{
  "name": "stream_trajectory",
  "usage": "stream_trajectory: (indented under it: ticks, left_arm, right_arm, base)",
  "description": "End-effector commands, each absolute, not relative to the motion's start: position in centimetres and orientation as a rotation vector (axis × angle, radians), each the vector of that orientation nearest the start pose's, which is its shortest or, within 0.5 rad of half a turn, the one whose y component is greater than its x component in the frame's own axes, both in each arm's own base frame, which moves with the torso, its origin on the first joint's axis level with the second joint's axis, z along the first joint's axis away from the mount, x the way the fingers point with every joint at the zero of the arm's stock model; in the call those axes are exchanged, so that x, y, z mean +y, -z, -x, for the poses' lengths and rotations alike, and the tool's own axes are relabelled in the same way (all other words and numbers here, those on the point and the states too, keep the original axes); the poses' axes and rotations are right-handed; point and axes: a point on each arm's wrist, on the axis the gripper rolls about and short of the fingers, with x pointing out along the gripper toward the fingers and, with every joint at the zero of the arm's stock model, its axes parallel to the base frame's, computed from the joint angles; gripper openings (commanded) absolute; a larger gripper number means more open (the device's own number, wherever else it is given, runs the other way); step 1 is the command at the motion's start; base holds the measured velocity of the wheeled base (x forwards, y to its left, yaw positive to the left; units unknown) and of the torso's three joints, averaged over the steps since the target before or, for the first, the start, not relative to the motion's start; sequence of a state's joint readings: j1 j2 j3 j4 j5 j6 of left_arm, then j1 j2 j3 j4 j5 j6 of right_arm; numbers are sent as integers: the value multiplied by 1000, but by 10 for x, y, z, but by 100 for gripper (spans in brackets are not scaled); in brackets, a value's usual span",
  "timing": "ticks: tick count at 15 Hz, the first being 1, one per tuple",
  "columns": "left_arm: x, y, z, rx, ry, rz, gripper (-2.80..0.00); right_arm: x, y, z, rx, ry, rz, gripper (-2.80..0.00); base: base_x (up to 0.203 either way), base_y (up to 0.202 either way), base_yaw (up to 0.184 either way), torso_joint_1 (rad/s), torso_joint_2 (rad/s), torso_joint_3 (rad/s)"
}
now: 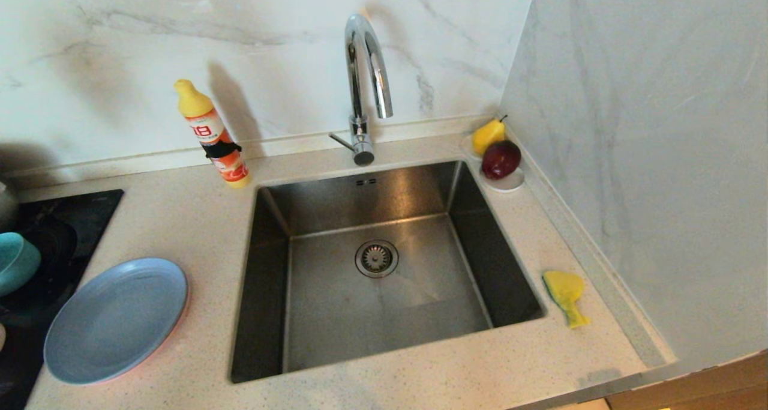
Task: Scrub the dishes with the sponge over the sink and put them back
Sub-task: Place the bowl on the plate
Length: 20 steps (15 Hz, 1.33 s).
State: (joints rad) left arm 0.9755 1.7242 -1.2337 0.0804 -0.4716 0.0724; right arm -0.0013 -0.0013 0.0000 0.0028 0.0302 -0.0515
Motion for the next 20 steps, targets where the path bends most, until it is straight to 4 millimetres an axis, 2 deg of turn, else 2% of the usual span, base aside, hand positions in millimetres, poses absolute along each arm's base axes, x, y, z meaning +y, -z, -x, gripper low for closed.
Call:
stream_trajectory:
  ticks: [1, 5, 6, 7, 10, 15, 20]
  left_arm:
    - [273, -221, -197, 485, -475, 279, -280]
    - [263, -201, -187, 706, -443, 286, -280]
    - [263, -198, -185, 726, -458, 295, -39]
    - [262, -195, -183, 749, -474, 305, 0]
    - [263, -185, -179, 854, -520, 348, 0]
    - [266, -167, -172, 910, -531, 415, 0]
    - [275, -145, -175, 942, -511, 457, 0]
  right_arm:
    - [1, -75, 23, 0, -30, 52, -280]
    - [1, -75, 23, 1, -29, 52, -280]
    - [1, -75, 23, 1, -29, 52, -280]
    - [1, -75, 23, 0, -29, 52, -280]
    - [1, -75, 23, 1, -29, 52, -280]
    - [1, -75, 23, 1, -29, 52, -280]
    - [1, -75, 23, 1, -31, 52, -280]
  base:
    - [0, 0, 0, 0, 0, 0]
    - [0, 0, 0, 0, 0, 0]
    - [0, 0, 0, 0, 0, 0]
    - [0, 0, 0, 0, 0, 0]
    - [0, 0, 0, 0, 0, 0]
    - [0, 0, 0, 0, 0, 0]
    - [0, 0, 0, 0, 0, 0]
